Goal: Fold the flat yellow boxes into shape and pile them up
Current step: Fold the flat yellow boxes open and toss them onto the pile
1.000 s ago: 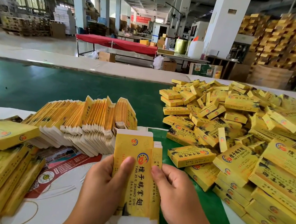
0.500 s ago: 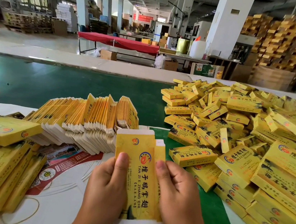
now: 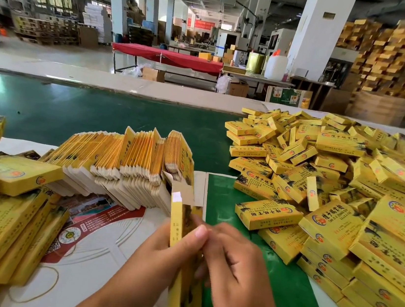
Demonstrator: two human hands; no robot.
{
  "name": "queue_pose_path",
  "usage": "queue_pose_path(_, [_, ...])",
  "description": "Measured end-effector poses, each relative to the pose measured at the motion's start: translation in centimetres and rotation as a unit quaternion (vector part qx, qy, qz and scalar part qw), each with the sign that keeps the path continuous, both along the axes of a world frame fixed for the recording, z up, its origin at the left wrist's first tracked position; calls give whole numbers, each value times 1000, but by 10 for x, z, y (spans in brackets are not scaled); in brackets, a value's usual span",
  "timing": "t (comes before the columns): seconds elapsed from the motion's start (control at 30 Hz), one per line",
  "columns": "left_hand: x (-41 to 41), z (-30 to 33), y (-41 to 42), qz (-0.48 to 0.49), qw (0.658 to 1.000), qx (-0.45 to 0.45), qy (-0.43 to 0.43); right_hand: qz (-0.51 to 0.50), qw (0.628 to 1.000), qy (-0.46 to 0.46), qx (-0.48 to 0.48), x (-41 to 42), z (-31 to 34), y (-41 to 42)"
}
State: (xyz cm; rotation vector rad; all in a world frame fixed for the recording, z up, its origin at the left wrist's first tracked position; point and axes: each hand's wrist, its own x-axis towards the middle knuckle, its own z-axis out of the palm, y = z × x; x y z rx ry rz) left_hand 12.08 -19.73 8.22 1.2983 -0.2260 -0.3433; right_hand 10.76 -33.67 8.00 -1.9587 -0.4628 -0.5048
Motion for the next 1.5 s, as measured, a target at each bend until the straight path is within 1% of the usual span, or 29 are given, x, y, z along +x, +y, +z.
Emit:
queue_pose_path(0.07, [2,2,7,-50,995,-62,51,6,1000,-6,2,-1,0,-1])
queue_pose_path(0.13, [5,2,12,-89,986,-113,83,-16,999,-23,19,0,2,-7])
queue_pose_path(0.17, [6,2,14,-99,982,-131,93,-33,998,-28,36,0,3,-11])
queue_pose_path(0.23, [7,1,17,-111,977,-154,102,-48,995,-6,87,3,5,-19])
queue_pose_path(0.3, [7,1,19,-137,973,-158,97,-10,992,26,121,6,5,-23])
queue_pose_path(0.37, [6,1,20,-173,968,-157,92,37,990,49,127,7,4,-24])
queue_pose_path(0.53, [6,4,21,-243,947,-188,99,98,989,52,101,7,2,-28])
queue_pose_path(0.67, [7,-1,18,-267,941,-181,100,147,979,74,123,9,1,-31])
queue_pose_path(0.7, [7,-2,17,-265,944,-164,106,142,979,71,126,10,0,-31])
queue_pose_path(0.77, [6,-1,14,-224,965,-98,91,96,986,47,125,11,-2,-29])
queue_pose_path(0.8, [5,-3,12,-179,980,-56,64,67,989,34,127,12,-2,-28])
queue_pose_path(0.83, [4,-4,10,-119,993,-16,21,43,989,26,136,13,-2,-28])
queue_pose_path(0.87, [4,-3,8,-57,998,12,-33,26,988,20,150,14,-1,-28])
queue_pose_path(0.93, [3,-1,4,28,993,24,-114,6,986,13,166,15,0,-29])
queue_pose_path(0.97, [2,-1,4,44,990,20,-133,2,986,14,167,15,0,-30])
queue_pose_path(1.07, [1,1,4,26,989,14,-147,4,986,18,164,15,0,-30])
queue_pose_path(1.23, [3,-1,5,21,991,-24,-131,10,986,20,167,14,0,-29])
queue_pose_path(1.33, [2,-3,5,-7,991,-8,-131,13,985,21,171,14,1,-29])
queue_pose_path(1.5, [5,-4,7,19,989,46,-140,26,987,36,156,14,0,-29])
